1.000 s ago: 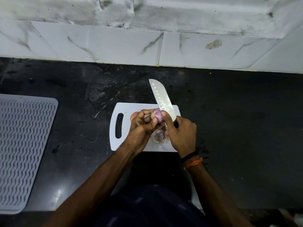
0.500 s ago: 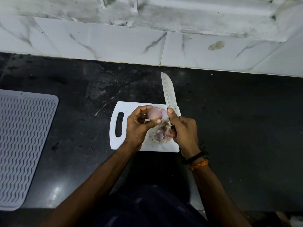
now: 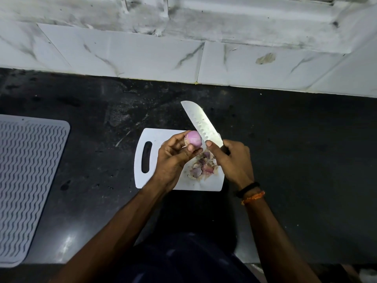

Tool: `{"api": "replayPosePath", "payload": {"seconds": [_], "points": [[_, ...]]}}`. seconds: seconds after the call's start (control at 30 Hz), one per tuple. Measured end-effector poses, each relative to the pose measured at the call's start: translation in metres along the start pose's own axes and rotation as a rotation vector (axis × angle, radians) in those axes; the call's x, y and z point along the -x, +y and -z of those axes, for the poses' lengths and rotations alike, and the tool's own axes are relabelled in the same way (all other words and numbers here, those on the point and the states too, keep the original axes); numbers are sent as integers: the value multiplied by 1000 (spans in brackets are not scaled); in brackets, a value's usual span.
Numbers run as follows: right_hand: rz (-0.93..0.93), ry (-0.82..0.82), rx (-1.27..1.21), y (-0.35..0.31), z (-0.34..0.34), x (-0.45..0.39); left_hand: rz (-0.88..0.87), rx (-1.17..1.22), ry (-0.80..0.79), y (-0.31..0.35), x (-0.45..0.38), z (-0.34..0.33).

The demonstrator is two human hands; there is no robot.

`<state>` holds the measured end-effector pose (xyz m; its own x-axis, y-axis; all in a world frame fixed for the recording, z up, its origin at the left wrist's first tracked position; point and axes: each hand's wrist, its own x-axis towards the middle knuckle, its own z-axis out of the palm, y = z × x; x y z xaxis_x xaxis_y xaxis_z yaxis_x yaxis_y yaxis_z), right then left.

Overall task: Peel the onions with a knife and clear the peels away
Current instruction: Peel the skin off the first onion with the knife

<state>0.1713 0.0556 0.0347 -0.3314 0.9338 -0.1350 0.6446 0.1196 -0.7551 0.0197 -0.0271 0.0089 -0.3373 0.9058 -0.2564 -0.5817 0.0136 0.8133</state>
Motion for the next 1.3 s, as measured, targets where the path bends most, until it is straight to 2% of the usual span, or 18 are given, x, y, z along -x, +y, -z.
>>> {"api": "replayPosePath", "payload": {"seconds": [0.2, 0.43, 0.6, 0.77, 0.97, 1.1, 1.3], "points": [[75, 10, -14, 2, -5, -2, 60, 108, -86, 2, 0, 0], [196, 64, 141, -4, -5, -1, 80, 81, -125, 6, 0, 3], [159, 105, 169, -6, -13, 3, 67, 1, -70, 5, -1, 5], [43, 56, 142, -11, -15, 4, 38, -125, -10, 5, -5, 7], [-18, 13, -51, -12, -9, 5, -78, -367, 94, 1, -10, 7], [-29, 26, -201, -14, 2, 5, -70, -341, 141, -2, -8, 10], [2, -7, -14, -1, 9, -3, -91, -283, 109, 1, -7, 7]]}}
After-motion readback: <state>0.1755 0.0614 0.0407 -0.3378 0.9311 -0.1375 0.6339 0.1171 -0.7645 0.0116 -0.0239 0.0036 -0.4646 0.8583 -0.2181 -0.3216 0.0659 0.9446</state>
